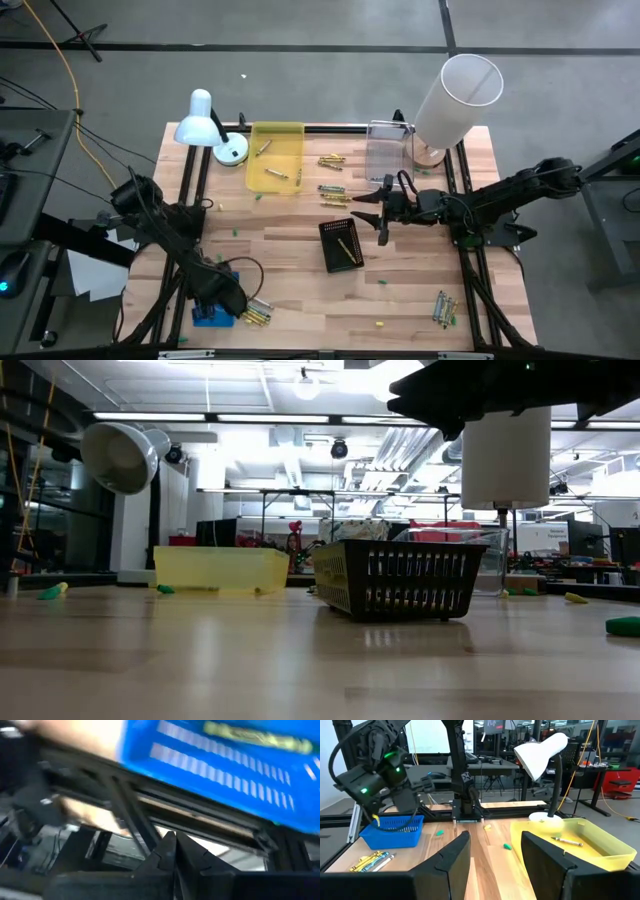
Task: Sort crayons
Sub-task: Adjust the blue bin
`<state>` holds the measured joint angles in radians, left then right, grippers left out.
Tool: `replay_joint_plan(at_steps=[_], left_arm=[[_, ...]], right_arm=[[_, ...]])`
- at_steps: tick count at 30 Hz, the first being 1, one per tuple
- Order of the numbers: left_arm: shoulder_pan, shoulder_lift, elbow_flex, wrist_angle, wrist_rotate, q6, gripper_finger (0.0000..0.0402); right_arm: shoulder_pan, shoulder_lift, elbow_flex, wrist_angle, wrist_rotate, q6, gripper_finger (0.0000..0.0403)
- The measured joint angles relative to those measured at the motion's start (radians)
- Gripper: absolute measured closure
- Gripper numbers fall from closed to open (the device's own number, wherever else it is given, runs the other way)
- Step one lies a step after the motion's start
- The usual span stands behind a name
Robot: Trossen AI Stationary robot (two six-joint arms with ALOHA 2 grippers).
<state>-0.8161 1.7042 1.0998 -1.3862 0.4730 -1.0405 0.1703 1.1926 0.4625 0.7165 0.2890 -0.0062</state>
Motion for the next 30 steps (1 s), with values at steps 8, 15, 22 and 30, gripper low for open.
replay_joint_plan(at_steps=[8, 15, 22, 30], left_arm=[[-0.058, 0.000, -0.009, 0.178, 0.023, 0.093, 0.0401], [-0.091, -0.001, -0.045, 0.183, 0.015, 0.110, 0.0401], [-0.094, -0.001, -0.106, 0.196, 0.015, 0.158, 0.0401], [-0.087, -0.001, -0.106, 0.297, 0.013, 0.172, 0.0401]], right_arm=[[0.000, 0.000, 0.000, -0.001, 0.000, 0.005, 0.0233], [0.000, 0.000, 0.000, -0.001, 0.000, 0.003, 0.0233], [0.000, 0.000, 0.000, -0.001, 0.000, 0.002, 0.0233], [0.000, 0.001, 0.000, -0.001, 0.000, 0.001, 0.0233]])
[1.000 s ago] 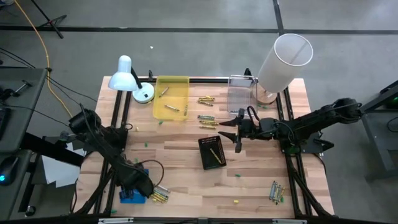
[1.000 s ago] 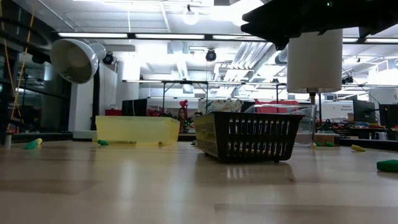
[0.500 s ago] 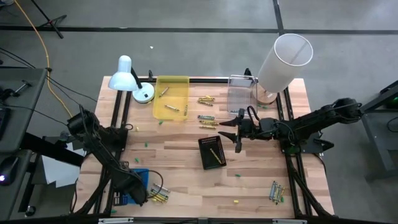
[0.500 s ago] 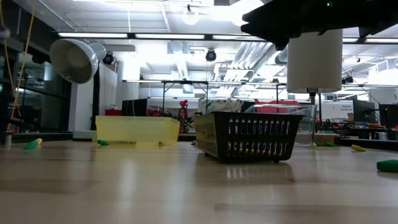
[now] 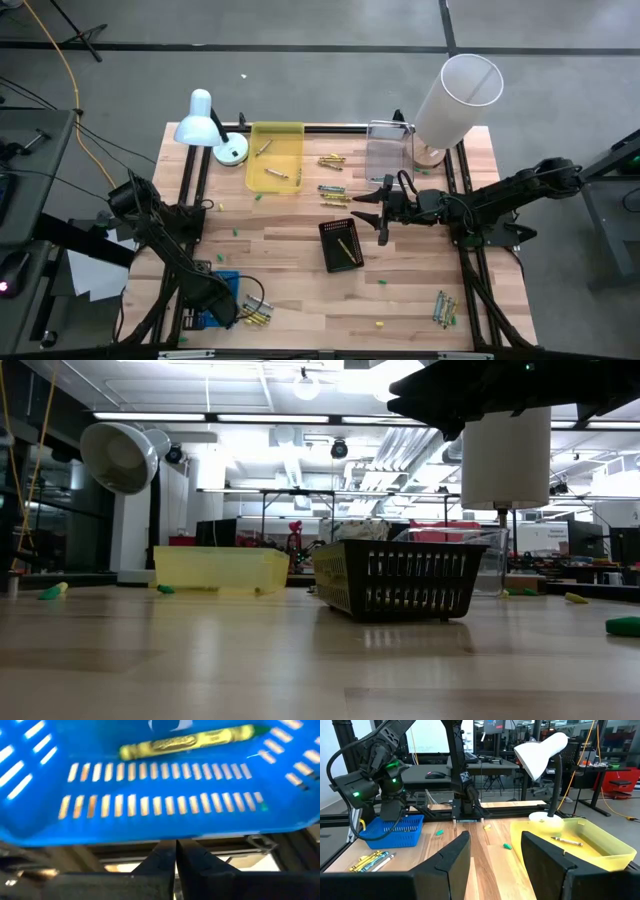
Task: Sort crayons
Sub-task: Adjust the blue bin
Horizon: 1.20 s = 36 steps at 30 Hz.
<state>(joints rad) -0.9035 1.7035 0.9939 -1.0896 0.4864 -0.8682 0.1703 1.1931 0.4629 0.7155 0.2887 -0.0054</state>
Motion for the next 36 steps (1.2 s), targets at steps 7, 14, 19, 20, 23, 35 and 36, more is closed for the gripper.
replay_joint_plan(at_steps=[7, 14, 19, 20, 23, 35, 36], left_arm=[[0.005, 0.000, 0.000, 0.009, -0.020, 0.016, 0.0401], [0.050, 0.000, 0.000, 0.030, -0.050, 0.060, 0.0401], [0.075, 0.000, 0.000, 0.066, -0.050, 0.062, 0.0401], [0.078, 0.000, 0.000, 0.070, -0.050, 0.061, 0.0401], [0.086, 0.000, 0.000, 0.090, -0.049, 0.061, 0.0401], [0.101, 0.000, 0.000, 0.124, -0.052, 0.087, 0.0401], [0.107, 0.000, 0.000, 0.124, -0.052, 0.087, 0.0401]], right_arm=[[0.000, 0.000, 0.000, 0.000, 0.000, 0.005, 0.0233], [0.000, 0.000, 0.000, 0.000, 0.000, 0.001, 0.0233], [0.000, 0.000, 0.000, 0.000, 0.000, -0.002, 0.0233], [0.000, 0.000, 0.000, 0.000, 0.000, -0.002, 0.0233], [0.000, 0.000, 0.000, 0.000, 0.000, -0.002, 0.0233], [0.000, 0.000, 0.000, 0.000, 0.000, -0.002, 0.0233], [0.000, 0.000, 0.000, 0.000, 0.000, -0.002, 0.0233]])
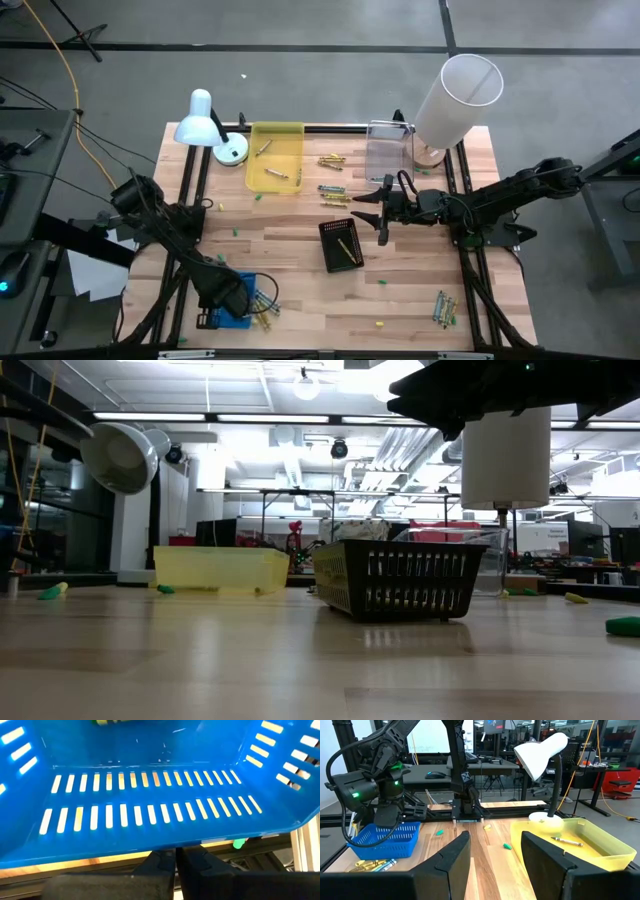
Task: Sort crayons
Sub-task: Adjust the blue bin, then put the blue crayon into the transparent bin
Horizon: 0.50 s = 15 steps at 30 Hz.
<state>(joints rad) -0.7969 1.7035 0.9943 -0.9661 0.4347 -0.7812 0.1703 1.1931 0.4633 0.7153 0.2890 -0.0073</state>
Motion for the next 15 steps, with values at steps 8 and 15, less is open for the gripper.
replay_joint_plan(at_steps=[8, 15], left_arm=[[0.027, -0.010, 0.009, -0.049, 0.029, 0.034, 0.0401], [0.031, -0.146, 0.151, -0.450, -0.017, -0.001, 0.0401]], right_arm=[[0.000, 0.000, 0.000, 0.000, 0.000, 0.000, 0.0233], [0.000, 0.000, 0.000, 0.000, 0.000, 0.000, 0.0233]])
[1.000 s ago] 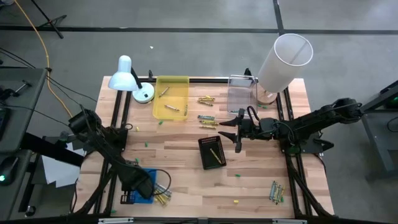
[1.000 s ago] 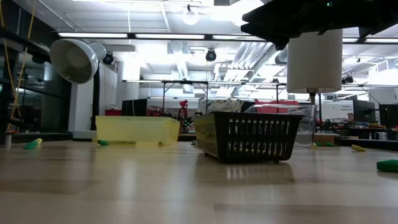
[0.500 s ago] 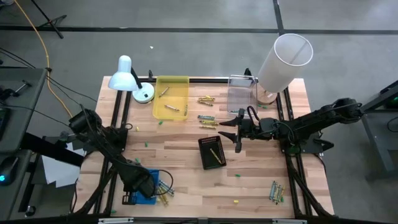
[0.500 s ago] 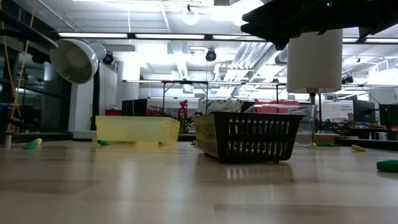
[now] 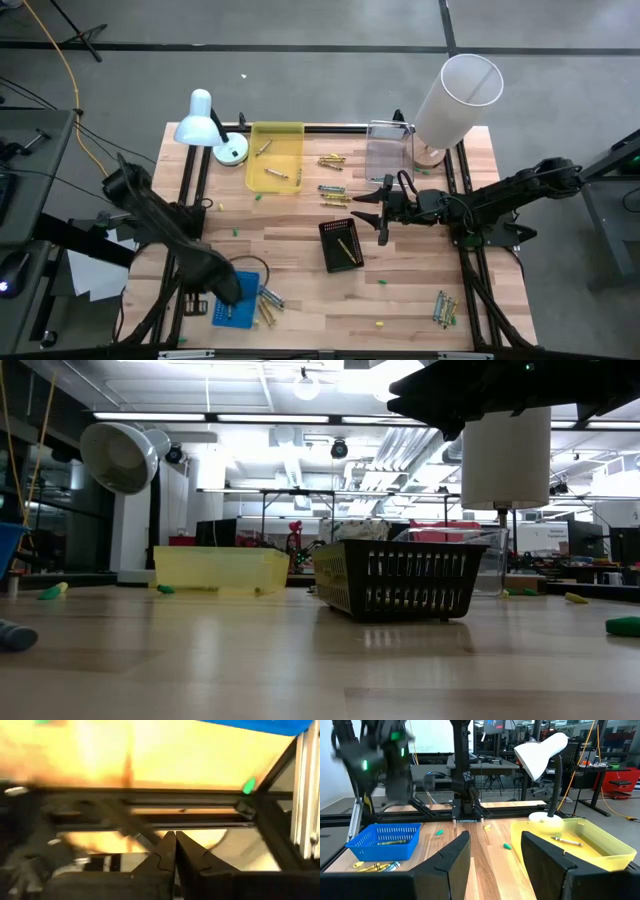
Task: Sort crayons
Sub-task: Put the blue crayon into the transparent bin
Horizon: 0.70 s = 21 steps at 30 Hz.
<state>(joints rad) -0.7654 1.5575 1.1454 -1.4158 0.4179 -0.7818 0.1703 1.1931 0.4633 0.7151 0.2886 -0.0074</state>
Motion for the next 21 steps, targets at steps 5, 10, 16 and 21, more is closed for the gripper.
replay_joint_plan(at_steps=[5, 10, 16, 21], left_arm=[[0.024, -0.185, 0.053, 0.096, -0.462, 0.014, 0.0401], [0.135, -0.348, -0.047, 0.467, -0.784, 0.329, 0.0401], [0.430, -0.388, -0.288, 0.879, -0.723, 0.721, 0.0401], [0.657, -0.349, -0.522, 1.420, -0.517, 0.911, 0.0401]], right_arm=[[0.000, 0.000, 0.000, 0.000, 0.000, 0.000, 0.0233], [0.000, 0.000, 0.000, -0.006, 0.000, 0.001, 0.0233], [0.000, 0.000, 0.000, -0.025, 0.000, 0.003, 0.0233], [0.000, 0.000, 0.000, -0.047, 0.000, 0.001, 0.0233]])
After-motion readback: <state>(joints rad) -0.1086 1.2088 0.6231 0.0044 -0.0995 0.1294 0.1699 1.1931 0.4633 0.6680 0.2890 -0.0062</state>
